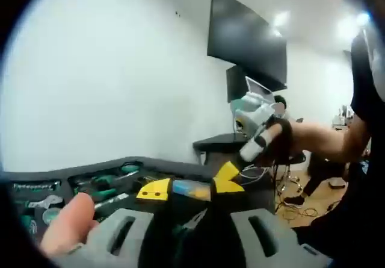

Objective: Pick up the tools and put them into their designated positions in the toolbox.

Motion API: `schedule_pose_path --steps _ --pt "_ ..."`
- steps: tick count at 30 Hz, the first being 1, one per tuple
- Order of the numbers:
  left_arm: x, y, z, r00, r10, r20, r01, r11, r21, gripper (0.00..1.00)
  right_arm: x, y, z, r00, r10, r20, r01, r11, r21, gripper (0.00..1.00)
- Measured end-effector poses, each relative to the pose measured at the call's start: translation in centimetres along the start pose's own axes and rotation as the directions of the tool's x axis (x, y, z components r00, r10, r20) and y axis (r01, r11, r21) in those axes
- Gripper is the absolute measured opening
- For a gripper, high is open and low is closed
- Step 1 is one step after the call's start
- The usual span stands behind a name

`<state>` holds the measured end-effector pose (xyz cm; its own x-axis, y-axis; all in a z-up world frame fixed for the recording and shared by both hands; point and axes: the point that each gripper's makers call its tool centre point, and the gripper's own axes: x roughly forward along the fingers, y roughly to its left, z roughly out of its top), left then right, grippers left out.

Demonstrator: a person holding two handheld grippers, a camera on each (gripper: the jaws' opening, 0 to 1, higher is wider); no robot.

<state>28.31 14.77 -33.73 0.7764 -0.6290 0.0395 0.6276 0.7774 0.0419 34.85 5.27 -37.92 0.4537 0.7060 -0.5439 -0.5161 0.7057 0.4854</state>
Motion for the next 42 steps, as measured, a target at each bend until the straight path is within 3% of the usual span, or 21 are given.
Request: schedule_pose_path --steps 2,3,5,6,8,9,12,13,16,18,23,25,27,29,30,33,35,38,39,41,42 --pt "-1.1 -0.2 0.0 1.000 0.014 0.016 -0.014 1.000 -0.002 0.26 0.1 0.7 -0.3 1.000 0.009 -0.009 -0.008 1.000 0.030 0.18" --pt "-1.3 -0.3 0.0 1.000 0.015 0.016 -0.014 1.000 -0.003 0.26 -0.1 0.0 -0.6 0.996 -0.084 -0.026 0.082 0.996 -0.043 0.25" --pt "-2.3 -0.9 -0.1 1.000 0.018 0.019 -0.018 1.000 0.002 0.26 0.2 -0.1 -0.6 0.987 -0.158 -0.017 0.154 0.976 -0.154 0.54" --pt "-2.4 -1.2 -0.2 1.000 0.007 0.019 -0.007 0.999 0.031 0.26 0.4 0.2 -1.1 0.986 -0.164 -0.043 0.155 0.974 -0.164 0.60" --pt "-2.3 -1.4 -1.0 1.000 -0.004 -0.020 0.005 0.996 0.091 0.26 0.7 -0.1 -3.2 0.964 -0.214 -0.160 0.195 0.973 -0.124 0.61" --pt "-2.2 -1.1 -1.3 1.000 0.013 -0.026 -0.009 0.989 0.144 0.26 1.0 -0.4 -2.7 0.960 -0.247 -0.135 0.222 0.959 -0.175 0.61" --pt "-2.1 -0.9 -1.2 0.999 0.003 0.034 -0.005 0.999 0.054 0.26 2.4 -1.1 -2.7 0.948 -0.276 -0.156 0.242 0.948 -0.208 0.62" --pt "-2.2 -0.9 -1.1 1.000 0.007 0.020 -0.009 0.997 0.080 0.26 3.4 -0.3 -4.0 0.954 -0.222 -0.201 0.197 0.971 -0.136 0.62" --pt "-2.9 -0.5 -0.6 0.998 -0.005 0.068 0.002 0.999 0.050 0.26 4.2 0.6 -2.2 0.975 -0.163 -0.152 0.159 0.986 -0.041 0.56" --pt "-3.0 0.4 -1.2 0.999 0.019 0.028 -0.020 0.999 0.035 0.26 4.1 1.9 -1.9 0.988 -0.138 -0.073 0.134 0.990 -0.052 0.55" --pt "-3.0 0.4 -1.3 0.999 0.027 0.028 -0.028 0.999 0.040 0.26 4.1 2.5 -1.9 0.971 -0.234 0.044 0.235 0.909 -0.344 0.55" --pt "-2.7 0.3 -2.0 1.000 0.028 -0.007 -0.027 0.997 0.075 0.26 5.0 3.8 -3.4 0.981 -0.148 -0.128 0.109 0.957 -0.270 0.55" --pt "-2.5 0.1 -2.5 0.999 0.027 -0.026 -0.025 0.997 0.076 0.26 5.1 4.1 -2.8 0.986 -0.150 -0.065 0.115 0.919 -0.378 0.55" --pt "-2.4 1.2 -3.5 0.993 0.074 -0.091 -0.075 0.997 -0.007 0.26 4.2 4.9 -1.5 0.983 -0.157 0.091 0.181 0.837 -0.517 0.54" --pt "-2.3 1.3 -3.3 0.993 0.075 -0.089 -0.077 0.997 -0.017 0.25 3.6 5.6 -1.2 0.980 -0.141 0.139 0.195 0.816 -0.544 0.54" --pt "-2.3 1.8 -2.8 0.987 0.088 -0.134 -0.100 0.991 -0.085 0.25 2.3 6.2 -1.5 0.991 -0.039 0.130 0.096 0.875 -0.474 0.51" --pt "-2.5 2.0 -3.1 0.968 0.068 -0.241 -0.078 0.997 -0.030 0.25 1.3 5.7 -1.5 0.989 0.016 0.147 0.061 0.861 -0.504 0.43" --pt "-2.2 2.6 -2.9 0.930 0.063 -0.363 -0.030 0.995 0.096 0.25 0.2 4.8 -1.1 0.981 0.053 0.189 0.079 0.777 -0.625 0.41" --pt "-1.8 3.0 -2.8 0.923 0.058 -0.380 0.003 0.988 0.157 0.25 0.4 4.2 -1.3 0.984 0.043 0.175 0.079 0.770 -0.633 0.41" --pt "-1.0 4.1 -4.0 0.859 0.002 -0.512 0.155 0.952 0.264 0.25 0.1 4.2 -1.6 0.977 0.068 0.200 0.065 0.802 -0.594 0.41" --pt "-0.7 4.6 -4.9 0.803 -0.052 -0.593 0.265 0.923 0.279 0.25 0.6 3.6 -2.4 0.986 0.052 0.159 0.048 0.821 -0.568 0.41"
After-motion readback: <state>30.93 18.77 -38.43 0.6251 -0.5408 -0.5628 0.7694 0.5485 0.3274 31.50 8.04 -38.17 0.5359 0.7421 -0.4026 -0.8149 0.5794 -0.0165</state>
